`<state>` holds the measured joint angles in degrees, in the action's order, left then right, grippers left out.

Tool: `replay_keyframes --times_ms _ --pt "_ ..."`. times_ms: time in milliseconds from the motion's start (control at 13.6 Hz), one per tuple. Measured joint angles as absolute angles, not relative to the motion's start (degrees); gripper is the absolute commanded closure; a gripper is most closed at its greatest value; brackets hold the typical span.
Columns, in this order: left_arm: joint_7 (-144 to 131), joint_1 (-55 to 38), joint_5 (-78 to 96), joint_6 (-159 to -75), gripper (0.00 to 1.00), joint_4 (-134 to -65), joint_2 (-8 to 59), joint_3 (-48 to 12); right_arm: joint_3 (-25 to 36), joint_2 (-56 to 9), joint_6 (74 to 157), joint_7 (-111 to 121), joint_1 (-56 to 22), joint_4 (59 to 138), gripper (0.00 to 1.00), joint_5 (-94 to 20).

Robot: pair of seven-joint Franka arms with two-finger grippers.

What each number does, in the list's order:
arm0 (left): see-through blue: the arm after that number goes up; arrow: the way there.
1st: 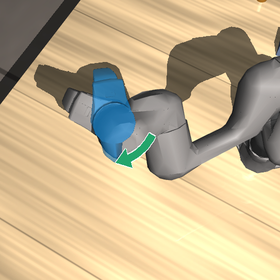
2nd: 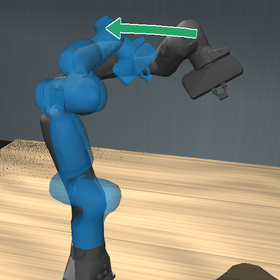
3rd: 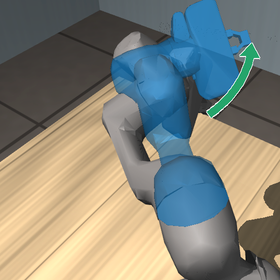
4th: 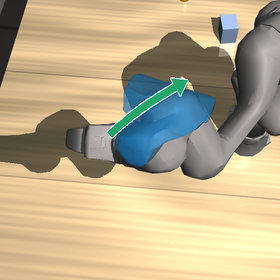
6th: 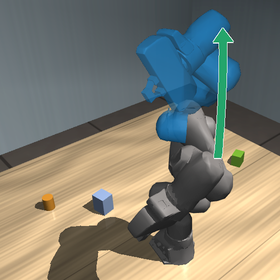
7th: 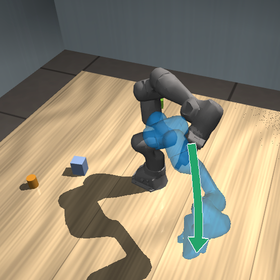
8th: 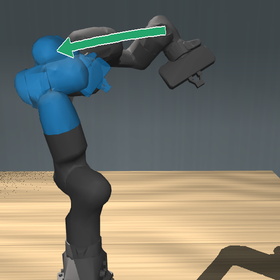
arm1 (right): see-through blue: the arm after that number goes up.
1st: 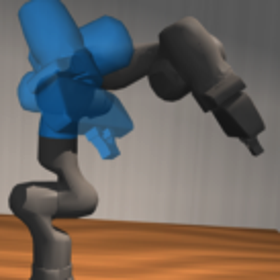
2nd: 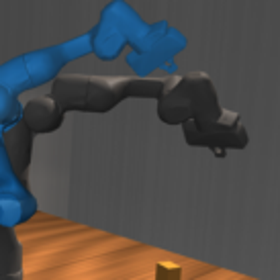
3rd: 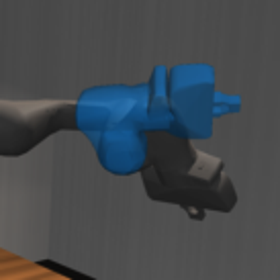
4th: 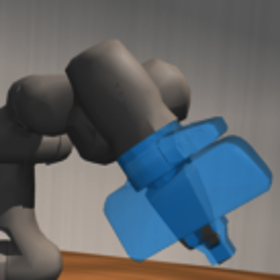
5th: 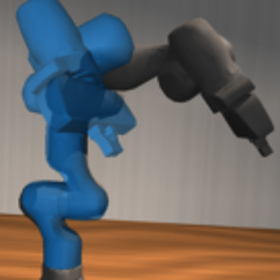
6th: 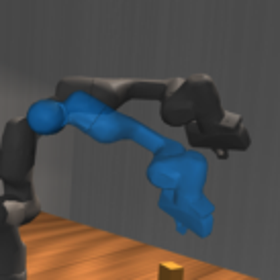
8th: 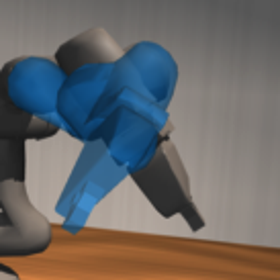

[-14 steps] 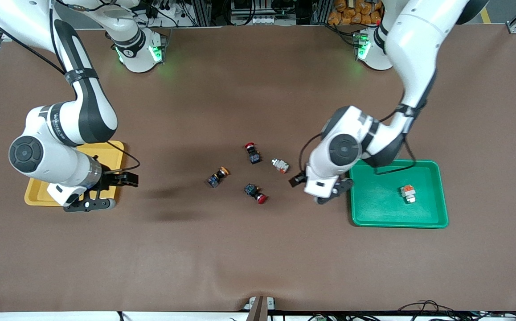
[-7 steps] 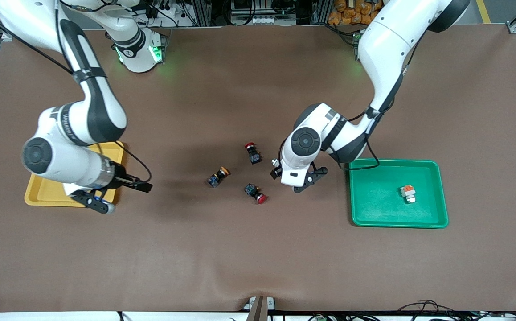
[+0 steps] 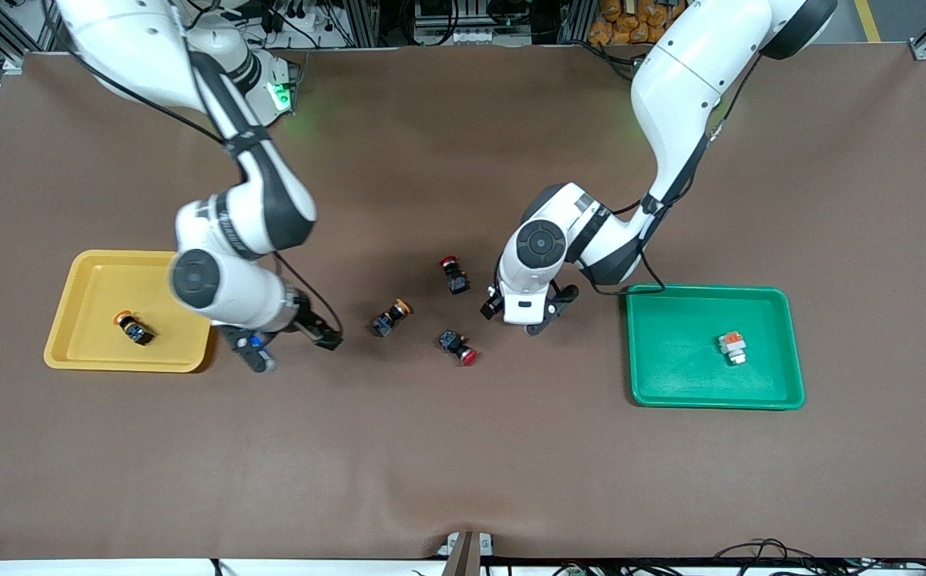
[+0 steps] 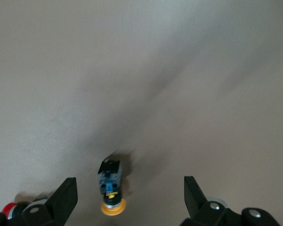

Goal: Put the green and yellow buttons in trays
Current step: 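Grasp a second green button with the left gripper while the right grasps yellow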

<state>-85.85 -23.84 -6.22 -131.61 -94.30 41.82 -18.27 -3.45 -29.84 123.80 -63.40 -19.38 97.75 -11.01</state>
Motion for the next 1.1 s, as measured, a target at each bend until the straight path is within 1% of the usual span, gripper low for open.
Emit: replay_keyframes --times_ms 147,294,515,735,809,882,1029,1103 --pt "-86.19 -24.01 -6.22 -131.71 0.00 -95.15 41.84 -18.24 -3.42 -32.13 128.29 -68.93 -22.93 97.77 0.00 -11.05" --pt "-86.32 -24.00 -6.22 -131.91 0.09 -96.03 41.84 -18.11 -3.35 -33.90 131.26 -70.79 -24.78 97.78 0.00 -11.05" --pt "-86.77 -23.93 -6.22 -132.34 0.24 -96.37 41.84 -17.84 -2.74 -35.42 134.40 -70.88 -24.93 97.85 0.00 -11.04" --pt "-87.00 -23.82 -6.22 -133.56 0.39 -96.36 41.84 -17.72 -2.53 -37.34 135.57 -70.70 -25.02 97.93 0.00 -10.60" --pt "-87.02 -23.81 -6.22 -133.94 0.49 -96.37 41.84 -17.70 -2.56 -37.86 135.63 -70.68 -25.16 97.94 0.00 -10.36" --pt "-87.07 -23.81 -6.22 -134.07 0.63 -96.37 41.84 -17.70 -2.62 -38.23 135.66 -70.62 -25.39 98.01 0.00 -10.17" --pt "-87.25 -23.79 -6.22 -134.28 1.00 -96.37 41.84 -17.65 -2.65 -38.52 136.19 -70.59 -26.44 98.72 0.00 -10.01" --pt "-87.26 -23.75 -6.22 -134.37 1.00 -96.37 41.84 -17.63 -2.65 -38.61 137.05 -70.59 -27.00 99.29 0.17 -9.85"
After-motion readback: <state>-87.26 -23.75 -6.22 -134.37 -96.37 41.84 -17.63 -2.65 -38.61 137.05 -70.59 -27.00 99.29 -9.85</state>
